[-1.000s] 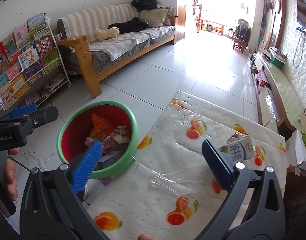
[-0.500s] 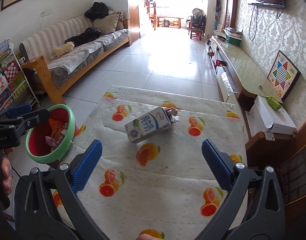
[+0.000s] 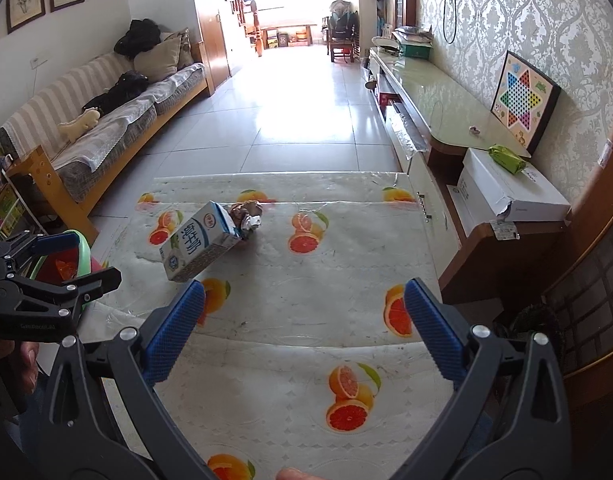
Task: Collect trash
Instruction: 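Move both open grippers back from the bin toward the table, then grasp the white milk carton with the left gripper while the right grasps crumpled brown paper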
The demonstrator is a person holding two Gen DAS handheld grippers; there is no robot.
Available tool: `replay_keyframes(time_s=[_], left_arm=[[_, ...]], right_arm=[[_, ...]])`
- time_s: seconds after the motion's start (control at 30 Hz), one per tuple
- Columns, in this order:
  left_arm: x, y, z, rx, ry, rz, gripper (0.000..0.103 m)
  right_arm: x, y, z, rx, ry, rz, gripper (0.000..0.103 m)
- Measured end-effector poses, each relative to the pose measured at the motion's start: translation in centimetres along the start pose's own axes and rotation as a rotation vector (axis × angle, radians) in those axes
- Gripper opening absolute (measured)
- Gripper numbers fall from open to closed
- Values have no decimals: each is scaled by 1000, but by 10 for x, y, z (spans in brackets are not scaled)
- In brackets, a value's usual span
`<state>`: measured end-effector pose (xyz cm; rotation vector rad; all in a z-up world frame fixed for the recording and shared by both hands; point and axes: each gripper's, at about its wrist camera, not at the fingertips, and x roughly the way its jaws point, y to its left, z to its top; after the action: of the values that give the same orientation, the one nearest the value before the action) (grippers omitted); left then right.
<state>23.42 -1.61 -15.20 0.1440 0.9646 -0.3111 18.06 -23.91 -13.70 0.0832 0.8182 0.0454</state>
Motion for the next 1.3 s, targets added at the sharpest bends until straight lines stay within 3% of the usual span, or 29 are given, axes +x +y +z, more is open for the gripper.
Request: replay_keyframes(time_s=[0.37,0.7,0.8,0.87,0.9,1.3], left_arm=[[77,-10,22,76,107,4,95],[129,-15,32,173,145,66,95],[135,-14,33,186,145,67,89],[139,-13,32,190,154,68,71],[140,-12,32,190,159,69,67],[109,18,21,85,97,50,56]], right_arm=[[54,-25,6,47,64,-20,98],[99,-27,16,62,93,-16,98],[110,-26,18,64,96,-14,98],[115,-24,22,61,96,-13,98],[118,-23,23,55,97,-14,98],[138,16,40,30,90,57,98]])
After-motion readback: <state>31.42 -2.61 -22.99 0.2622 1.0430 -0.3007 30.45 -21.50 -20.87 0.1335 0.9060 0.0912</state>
